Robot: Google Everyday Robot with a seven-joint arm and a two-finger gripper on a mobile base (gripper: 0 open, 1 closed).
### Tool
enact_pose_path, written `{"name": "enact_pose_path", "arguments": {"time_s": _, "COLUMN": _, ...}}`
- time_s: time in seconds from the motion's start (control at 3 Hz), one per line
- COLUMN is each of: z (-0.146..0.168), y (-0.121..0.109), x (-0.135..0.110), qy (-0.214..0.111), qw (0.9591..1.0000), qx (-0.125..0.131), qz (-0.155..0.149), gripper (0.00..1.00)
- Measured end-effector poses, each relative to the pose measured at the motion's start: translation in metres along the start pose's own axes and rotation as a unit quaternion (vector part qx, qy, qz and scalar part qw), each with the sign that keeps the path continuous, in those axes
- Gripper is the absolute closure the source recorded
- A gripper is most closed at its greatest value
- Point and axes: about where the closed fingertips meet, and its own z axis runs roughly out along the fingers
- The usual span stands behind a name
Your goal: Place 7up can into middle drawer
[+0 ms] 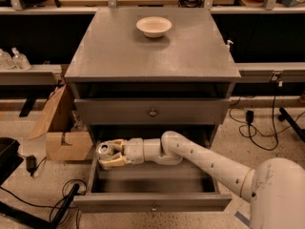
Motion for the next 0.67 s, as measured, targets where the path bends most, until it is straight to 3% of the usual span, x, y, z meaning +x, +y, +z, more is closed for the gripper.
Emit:
{"name": "enact_pose_path", "arguments": {"time_s": 0.33, "z": -0.015, "y": -0.005, "x": 0.043, "qy": 0.011, "qw": 0.9999, "qx": 0.008, "qz": 0.011, "gripper": 1.00}}
{"name": "enact_pose_path", "arguments": {"time_s": 0.67, "z": -0.052, "y": -0.010, "x": 0.085, "qy": 0.053, "qw": 0.9976, "qx": 0.027, "qz": 0.035, "gripper": 1.00}}
